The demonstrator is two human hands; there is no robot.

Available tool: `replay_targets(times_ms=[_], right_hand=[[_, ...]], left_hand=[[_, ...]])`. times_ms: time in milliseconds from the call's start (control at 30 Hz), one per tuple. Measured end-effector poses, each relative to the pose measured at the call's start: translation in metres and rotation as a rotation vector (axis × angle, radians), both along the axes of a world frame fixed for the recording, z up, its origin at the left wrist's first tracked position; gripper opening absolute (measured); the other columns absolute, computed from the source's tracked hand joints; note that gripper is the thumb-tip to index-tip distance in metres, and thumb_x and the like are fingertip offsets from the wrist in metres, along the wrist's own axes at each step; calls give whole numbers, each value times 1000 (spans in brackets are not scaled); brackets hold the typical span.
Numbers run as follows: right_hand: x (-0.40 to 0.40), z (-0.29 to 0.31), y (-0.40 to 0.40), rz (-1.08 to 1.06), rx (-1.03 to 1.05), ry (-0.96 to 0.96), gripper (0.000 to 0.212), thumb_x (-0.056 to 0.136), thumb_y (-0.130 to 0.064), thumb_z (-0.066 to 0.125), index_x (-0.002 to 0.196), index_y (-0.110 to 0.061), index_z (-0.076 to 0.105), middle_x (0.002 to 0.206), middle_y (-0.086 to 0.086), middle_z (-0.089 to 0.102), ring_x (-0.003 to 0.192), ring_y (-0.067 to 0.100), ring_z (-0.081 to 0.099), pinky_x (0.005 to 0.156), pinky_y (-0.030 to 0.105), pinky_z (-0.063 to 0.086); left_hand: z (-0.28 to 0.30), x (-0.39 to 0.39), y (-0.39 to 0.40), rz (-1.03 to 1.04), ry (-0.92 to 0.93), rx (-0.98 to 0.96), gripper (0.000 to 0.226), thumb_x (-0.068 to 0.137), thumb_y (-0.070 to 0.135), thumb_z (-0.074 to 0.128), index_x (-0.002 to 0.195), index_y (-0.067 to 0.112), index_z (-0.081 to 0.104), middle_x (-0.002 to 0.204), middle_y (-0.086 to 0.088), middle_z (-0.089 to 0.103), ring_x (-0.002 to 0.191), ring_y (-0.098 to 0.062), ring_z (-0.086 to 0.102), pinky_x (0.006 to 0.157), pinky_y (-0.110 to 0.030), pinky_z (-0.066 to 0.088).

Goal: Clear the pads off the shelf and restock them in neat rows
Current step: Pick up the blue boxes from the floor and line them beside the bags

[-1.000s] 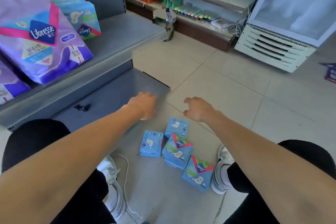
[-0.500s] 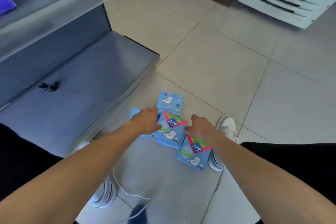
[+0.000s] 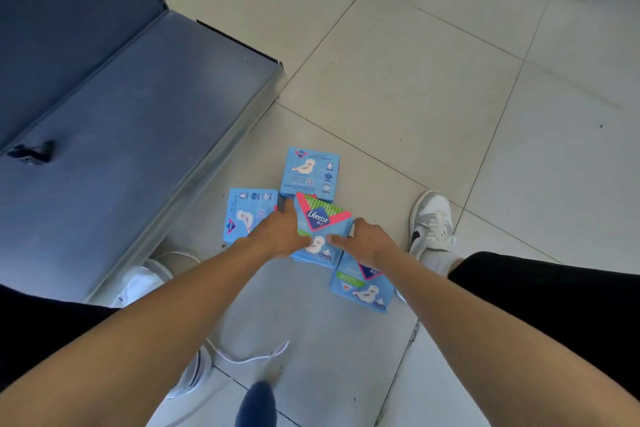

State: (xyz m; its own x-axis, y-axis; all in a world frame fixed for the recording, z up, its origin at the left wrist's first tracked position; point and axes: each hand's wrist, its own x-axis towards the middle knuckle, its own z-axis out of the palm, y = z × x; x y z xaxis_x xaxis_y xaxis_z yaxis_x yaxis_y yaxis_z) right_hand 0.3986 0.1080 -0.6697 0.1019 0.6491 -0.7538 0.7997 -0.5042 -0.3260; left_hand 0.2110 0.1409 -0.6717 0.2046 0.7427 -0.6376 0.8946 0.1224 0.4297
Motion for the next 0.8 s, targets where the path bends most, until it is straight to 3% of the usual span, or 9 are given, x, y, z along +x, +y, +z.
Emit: replay_targets(times_ms=[100,233,300,400,533,633,733,800], right_hand=[[-2,-6,0,-170,61,79,64,82,-61,64,120,-11,50,115,5,61,100,24,59,77,31,45],[10,-6,2,-401,122,167,48,83,-43,73,109,-10,51,107,9,64,89,23,60,65,30,43],[19,-4,3,-506,130,276,44,81,-34,77,108,-10,52,105,11,68,86,24,66,68,32,52],[37,1,1,-646,130,399,47,80,-23,79,113,-5,52,103,16,70,87,28,69,85,47,57],[62,9,-9,-721,153,475,37,84,-19,75,110,-8,52,101,17,70,77,28,69,59,35,59],[78,8,-19,-744,168,504,41,85,-18,74,116,-3,53,105,18,70,85,29,70,73,43,59],[88,6,-27,-754,178,522,43,85,-17,74,118,-2,53,108,16,69,83,22,72,64,32,57],[88,8,-29,-755,182,530,42,85,-16,74,118,-2,52,107,15,69,83,22,71,65,32,57]], left_hand=[[1,5,-4,-51,-34,32,59,86,27,65,137,20,37,131,-8,52,114,-28,55,79,-27,39],[-6,1,-2,-66,-47,-5,34,88,19,54,121,24,48,124,-4,59,105,-24,58,79,-30,48],[-7,1,1,-19,-38,-6,42,92,17,53,133,20,42,127,-7,56,110,-27,57,80,-31,45],[-10,5,4,107,-80,-29,60,93,26,61,142,16,29,132,-9,53,117,-30,55,84,-33,46],[-24,13,9,206,-146,-105,61,85,29,73,133,15,38,131,-6,57,118,-26,56,90,-35,47],[-31,15,10,192,-102,-76,59,81,25,78,129,16,45,128,-6,59,115,-28,57,88,-34,45],[-34,10,10,186,-87,-68,63,77,24,81,130,17,48,125,-6,62,112,-29,59,86,-33,46],[-34,6,10,196,-81,-104,60,76,27,82,128,17,52,122,-7,64,109,-28,60,83,-31,47]])
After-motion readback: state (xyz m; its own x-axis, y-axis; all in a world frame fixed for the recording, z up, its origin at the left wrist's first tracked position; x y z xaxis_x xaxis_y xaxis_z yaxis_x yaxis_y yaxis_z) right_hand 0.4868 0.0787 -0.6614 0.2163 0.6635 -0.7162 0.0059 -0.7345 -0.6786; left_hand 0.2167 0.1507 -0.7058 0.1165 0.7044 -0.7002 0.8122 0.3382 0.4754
